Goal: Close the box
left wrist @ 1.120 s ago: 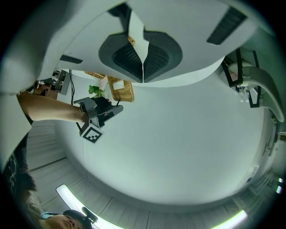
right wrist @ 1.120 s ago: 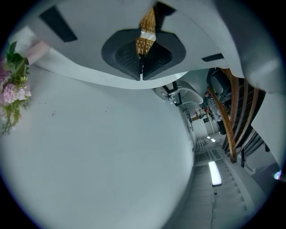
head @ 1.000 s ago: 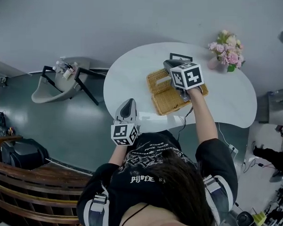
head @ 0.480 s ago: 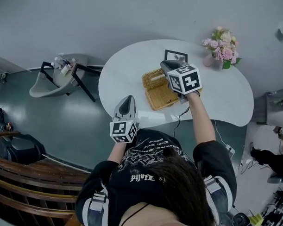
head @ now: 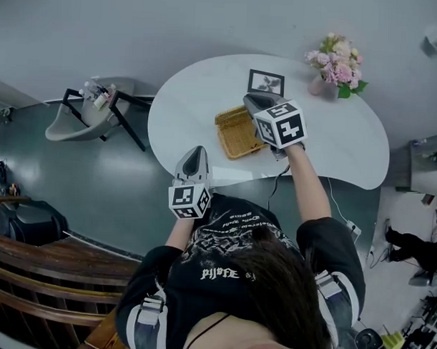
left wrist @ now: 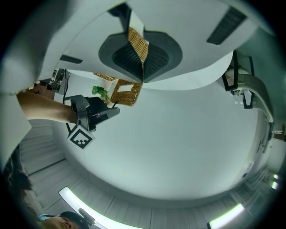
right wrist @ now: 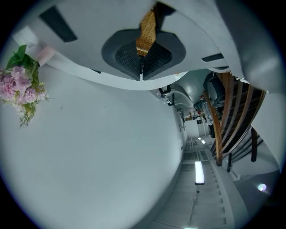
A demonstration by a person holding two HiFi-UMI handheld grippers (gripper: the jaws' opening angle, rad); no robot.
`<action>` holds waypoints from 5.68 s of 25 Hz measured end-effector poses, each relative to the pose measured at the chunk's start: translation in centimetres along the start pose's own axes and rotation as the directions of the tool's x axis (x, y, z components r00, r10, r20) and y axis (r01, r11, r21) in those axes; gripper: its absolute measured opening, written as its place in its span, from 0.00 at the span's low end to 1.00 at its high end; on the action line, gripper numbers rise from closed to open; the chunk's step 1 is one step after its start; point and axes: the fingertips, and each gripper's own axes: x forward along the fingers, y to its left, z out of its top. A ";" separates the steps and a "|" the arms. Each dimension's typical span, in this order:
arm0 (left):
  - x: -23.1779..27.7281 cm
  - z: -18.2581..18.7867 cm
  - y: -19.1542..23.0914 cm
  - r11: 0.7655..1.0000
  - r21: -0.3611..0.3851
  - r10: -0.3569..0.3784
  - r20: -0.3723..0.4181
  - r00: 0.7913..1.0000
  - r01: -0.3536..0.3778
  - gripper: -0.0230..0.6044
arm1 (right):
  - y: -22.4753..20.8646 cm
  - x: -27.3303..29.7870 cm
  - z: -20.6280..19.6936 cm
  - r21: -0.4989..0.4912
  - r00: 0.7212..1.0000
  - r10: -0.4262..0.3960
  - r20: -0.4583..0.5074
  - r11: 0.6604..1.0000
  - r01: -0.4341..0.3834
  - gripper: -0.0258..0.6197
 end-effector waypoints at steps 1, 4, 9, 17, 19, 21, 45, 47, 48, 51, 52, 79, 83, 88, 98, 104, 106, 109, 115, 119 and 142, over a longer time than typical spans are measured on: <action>-0.2 -0.1 -0.3 1.000 0.003 -0.003 0.001 1.000 0.003 0.08 | 0.1 -0.3 -0.3 -0.001 1.000 0.000 0.001 1.000 0.000 0.10; -0.6 -0.3 -1.3 1.000 0.007 -0.011 0.004 1.000 0.011 0.08 | 0.6 -1.2 -1.2 0.000 1.000 0.003 0.002 1.000 -0.003 0.10; -1.3 -1.0 -2.6 1.000 0.013 -0.017 -0.004 1.000 0.017 0.08 | 0.9 -2.3 -2.8 0.010 1.000 0.009 -0.002 1.000 -0.009 0.10; -2.8 -1.8 -3.7 1.000 0.017 -0.006 -0.005 1.000 0.006 0.08 | 1.7 -3.3 -4.6 0.012 1.000 0.013 -0.007 1.000 -0.012 0.10; -3.0 -2.0 -3.9 1.000 0.017 0.000 -0.004 1.000 0.000 0.08 | 1.7 -3.5 -4.9 0.004 1.000 0.011 -0.008 1.000 -0.011 0.10; -3.1 -2.0 -4.2 1.000 0.016 0.005 -0.003 1.000 -0.005 0.08 | 1.8 -3.6 -5.2 -0.006 1.000 0.007 -0.008 1.000 -0.007 0.10; -5.4 -4.1 -6.8 0.998 0.000 0.058 0.001 0.998 -0.058 0.08 | 2.5 -5.2 -9.8 0.005 1.000 0.011 0.002 1.000 -0.011 0.10; -5.7 -4.3 -7.1 0.998 -0.004 0.061 0.001 0.998 -0.061 0.08 | 2.5 -5.4 -10.2 0.008 1.000 0.012 0.013 1.000 -0.012 0.10; -5.8 -4.3 -7.3 0.998 -0.007 0.061 0.003 0.998 -0.061 0.08 | 2.6 -5.4 -10.4 0.011 1.000 0.011 0.014 1.000 -0.012 0.10; -5.9 -4.4 -7.5 0.998 -0.009 0.062 0.007 0.998 -0.062 0.08 | 2.6 -5.3 -10.9 0.016 1.000 0.005 0.008 1.000 -0.005 0.10; -5.9 -4.5 -7.6 0.998 -0.010 0.063 0.006 0.998 -0.063 0.08 | 2.6 -5.3 -11.1 0.017 1.000 0.003 0.007 1.000 -0.003 0.10; -6.3 -5.1 -9.3 0.996 0.041 0.080 -0.010 0.997 -0.080 0.08 | 2.1 -4.4 -16.8 0.054 1.000 -0.014 0.017 0.998 0.013 0.10; -6.3 -5.1 -9.0 0.996 0.038 0.087 -0.011 0.996 -0.086 0.08 | 2.3 -4.2 -17.3 0.055 1.000 -0.017 0.020 0.998 0.016 0.11; -6.2 -5.2 -9.0 0.995 0.039 0.088 -0.013 0.996 -0.088 0.08 | 2.3 -3.8 -18.1 0.057 1.000 -0.027 0.009 0.998 0.026 0.11; -6.2 -5.8 -8.6 0.996 0.021 0.093 -0.025 0.995 -0.092 0.08 | 2.4 -3.3 -19.1 0.079 0.999 -0.042 0.001 0.996 0.042 0.11; -5.8 -6.5 -8.9 0.997 0.019 0.074 -0.044 0.996 -0.073 0.08 | 3.2 -4.2 -18.8 0.167 0.996 0.000 0.087 0.986 -0.015 0.30; -5.5 -6.5 -9.1 0.998 0.021 0.068 -0.045 0.997 -0.067 0.08 | 3.1 -4.8 -18.8 0.181 0.993 -0.009 0.116 0.983 -0.012 0.31; -4.9 -6.5 -9.4 0.998 0.024 0.060 -0.045 0.997 -0.059 0.08 | 2.3 -5.6 -19.3 0.187 0.989 -0.057 0.133 0.982 0.031 0.31; -4.3 -6.6 -10.0 0.998 0.041 0.045 -0.035 0.998 -0.044 0.08 | 0.9 -7.3 -21.5 0.221 0.979 -0.156 0.128 0.967 0.125 0.21; -3.7 -6.9 -10.6 0.998 0.047 0.033 -0.040 0.999 -0.031 0.08 | -0.5 -8.4 -22.8 0.262 0.966 -0.229 0.119 0.946 0.191 0.09; -3.8 -7.3 -10.5 0.996 0.072 0.046 -0.037 0.998 -0.043 0.08 | 1.0 -9.0 -23.2 0.192 0.970 -0.206 0.127 0.965 0.179 0.08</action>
